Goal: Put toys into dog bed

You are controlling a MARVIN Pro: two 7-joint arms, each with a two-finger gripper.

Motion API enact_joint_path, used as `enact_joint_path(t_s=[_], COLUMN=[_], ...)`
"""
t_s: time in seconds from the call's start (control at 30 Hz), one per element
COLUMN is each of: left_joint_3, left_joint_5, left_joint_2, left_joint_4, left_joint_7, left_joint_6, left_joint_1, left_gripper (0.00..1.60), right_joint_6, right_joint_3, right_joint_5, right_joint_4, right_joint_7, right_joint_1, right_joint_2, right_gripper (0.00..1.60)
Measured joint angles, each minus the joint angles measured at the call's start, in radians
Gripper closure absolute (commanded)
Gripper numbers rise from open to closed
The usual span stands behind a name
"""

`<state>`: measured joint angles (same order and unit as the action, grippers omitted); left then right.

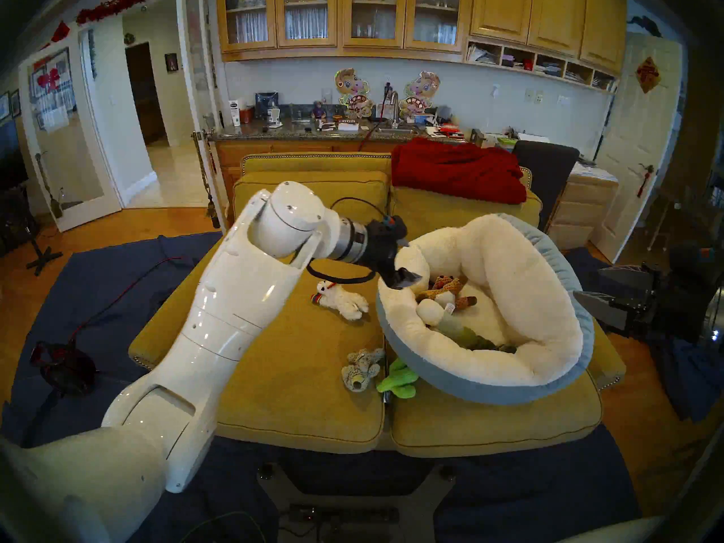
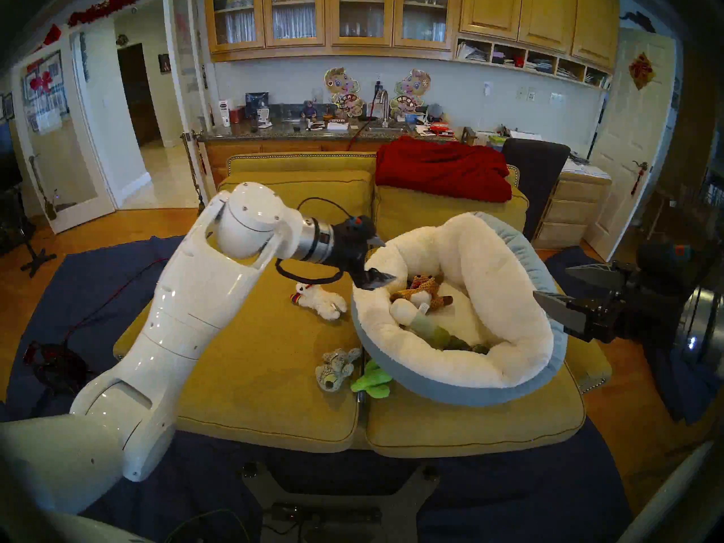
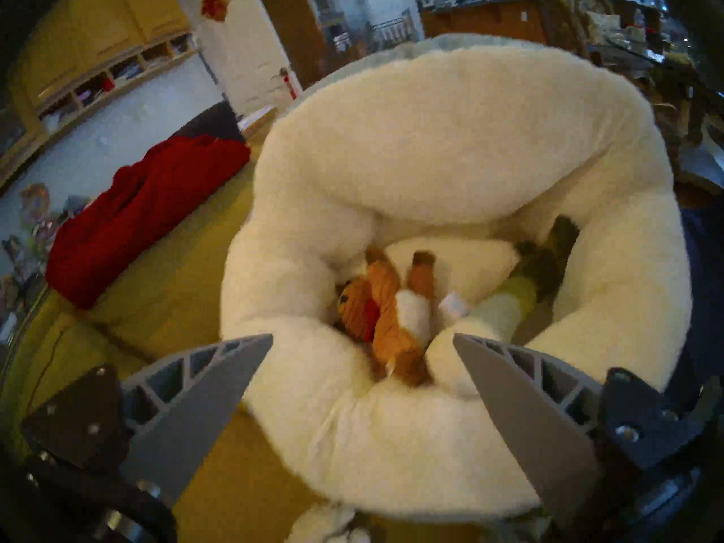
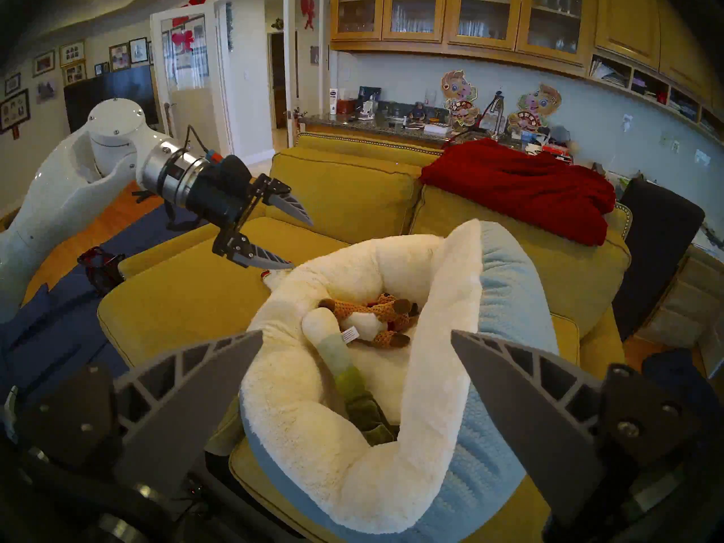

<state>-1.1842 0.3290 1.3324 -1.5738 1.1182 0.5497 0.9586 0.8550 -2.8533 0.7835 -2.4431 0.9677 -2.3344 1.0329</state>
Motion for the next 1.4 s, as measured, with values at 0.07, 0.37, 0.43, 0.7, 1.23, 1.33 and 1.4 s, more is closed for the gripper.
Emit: enact_joint_path(t_s=[0.07, 0.37, 0.43, 0.7, 1.23, 1.33, 1.4], left_joint_3=[-0.02, -0.077, -0.083, -0.09, -0.085, -0.085, -0.086], left_joint_5=[0.007, 0.013, 0.012, 0.016, 0.07, 0.077, 0.081], left_joint_2=[-0.012, -0.033, -0.034, -0.026, 0.011, 0.019, 0.024], left_joint_4=[0.021, 0.128, 0.154, 0.267, 0.477, 0.51, 0.534], left_joint_7=[-0.005, -0.011, -0.012, -0.026, -0.117, -0.128, -0.134], left_joint_6=[0.013, 0.08, 0.09, 0.112, 0.054, 0.042, 0.034], left_joint_1=[0.0, -0.02, -0.028, -0.067, -0.123, -0.131, -0.136], left_gripper=[0.0, 0.0, 0.0, 0.0, 0.0, 0.0, 0.0], right_joint_6=[0.0, 0.0, 0.0, 0.0, 0.0, 0.0, 0.0], right_joint_3=[0.0, 0.0, 0.0, 0.0, 0.0, 0.0, 0.0], right_joint_5=[0.0, 0.0, 0.0, 0.0, 0.0, 0.0, 0.0], right_joint_4=[0.0, 0.0, 0.0, 0.0, 0.0, 0.0, 0.0], right_joint_7=[0.0, 0.0, 0.0, 0.0, 0.0, 0.0, 0.0], right_joint_1=[0.0, 0.0, 0.0, 0.0, 0.0, 0.0, 0.0], right_joint_2=[0.0, 0.0, 0.0, 0.0, 0.0, 0.0, 0.0], right_gripper=[0.0, 0.0, 0.0, 0.0, 0.0, 0.0, 0.0])
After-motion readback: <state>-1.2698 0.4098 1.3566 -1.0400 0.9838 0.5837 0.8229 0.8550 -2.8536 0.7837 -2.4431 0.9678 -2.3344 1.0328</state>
